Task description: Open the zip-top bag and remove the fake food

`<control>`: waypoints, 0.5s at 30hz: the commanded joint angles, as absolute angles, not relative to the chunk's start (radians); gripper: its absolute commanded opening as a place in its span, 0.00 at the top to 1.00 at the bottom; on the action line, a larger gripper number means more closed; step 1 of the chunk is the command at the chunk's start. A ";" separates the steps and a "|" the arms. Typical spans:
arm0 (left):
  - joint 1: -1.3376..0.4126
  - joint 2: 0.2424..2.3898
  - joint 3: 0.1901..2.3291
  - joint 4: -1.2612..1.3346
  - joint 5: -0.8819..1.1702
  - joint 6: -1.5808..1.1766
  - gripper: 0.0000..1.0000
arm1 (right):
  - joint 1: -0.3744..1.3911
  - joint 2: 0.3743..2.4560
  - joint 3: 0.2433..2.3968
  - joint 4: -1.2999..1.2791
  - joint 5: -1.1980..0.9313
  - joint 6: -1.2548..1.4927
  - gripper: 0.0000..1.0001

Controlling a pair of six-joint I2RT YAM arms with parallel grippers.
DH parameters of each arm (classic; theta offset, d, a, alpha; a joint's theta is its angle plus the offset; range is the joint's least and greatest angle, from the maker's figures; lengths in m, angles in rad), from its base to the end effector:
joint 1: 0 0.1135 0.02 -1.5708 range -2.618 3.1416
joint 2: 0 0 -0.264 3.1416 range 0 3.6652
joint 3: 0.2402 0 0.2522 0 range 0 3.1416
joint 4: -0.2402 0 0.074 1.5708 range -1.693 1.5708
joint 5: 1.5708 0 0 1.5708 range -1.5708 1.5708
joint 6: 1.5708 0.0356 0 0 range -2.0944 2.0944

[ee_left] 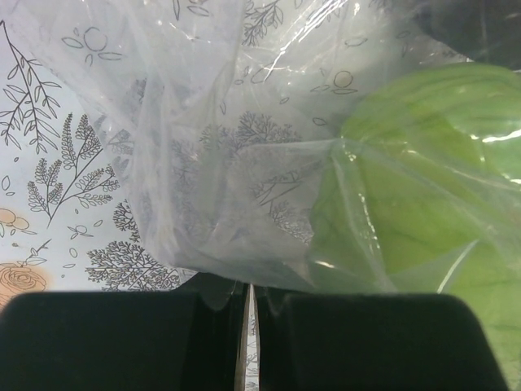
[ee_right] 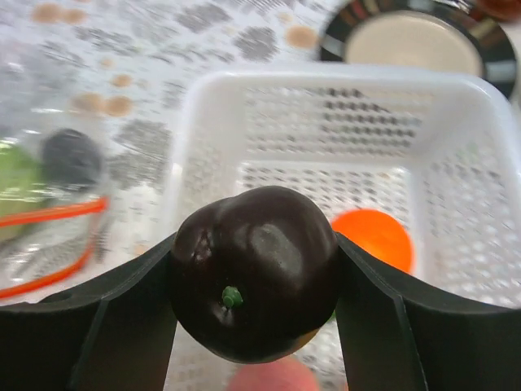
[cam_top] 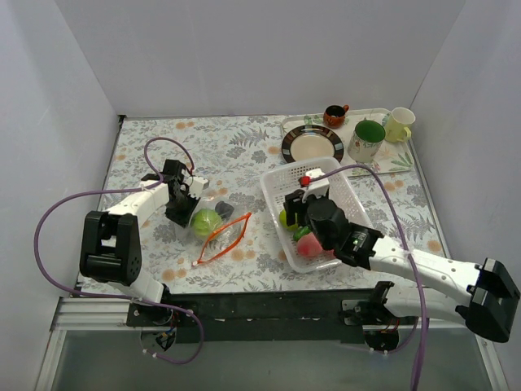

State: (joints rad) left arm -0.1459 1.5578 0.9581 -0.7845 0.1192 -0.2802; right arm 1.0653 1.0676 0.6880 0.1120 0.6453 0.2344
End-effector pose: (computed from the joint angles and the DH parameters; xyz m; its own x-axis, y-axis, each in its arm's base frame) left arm 0.2694 -0.0439 0.1813 -0.9802 -0.1335 -0.1460 -0.1091 0.9805 -0.1636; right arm 0.1356 0.2007 0.2826 -0.2217 -0.0173 -0.9750 -0.3769 0.9236 0.0693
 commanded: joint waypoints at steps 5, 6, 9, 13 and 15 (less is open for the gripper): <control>-0.146 1.525 0.969 -0.792 0.130 -0.294 1.00 | 0.922 1.065 0.724 -0.136 0.656 0.259 0.02; -0.146 1.525 0.971 -0.793 0.133 -0.298 1.00 | 0.922 1.068 0.736 -0.144 0.660 0.250 0.02; -0.144 1.528 0.983 -0.798 0.141 -0.301 1.00 | 0.922 1.065 0.785 -0.143 0.644 0.226 0.02; -0.146 1.528 0.988 -0.798 0.144 -0.299 1.00 | 0.951 1.049 0.838 -0.141 0.542 0.175 0.02; -0.146 1.534 0.988 -0.795 0.143 -0.299 1.00 | 1.012 1.061 0.838 -0.098 0.496 0.120 0.02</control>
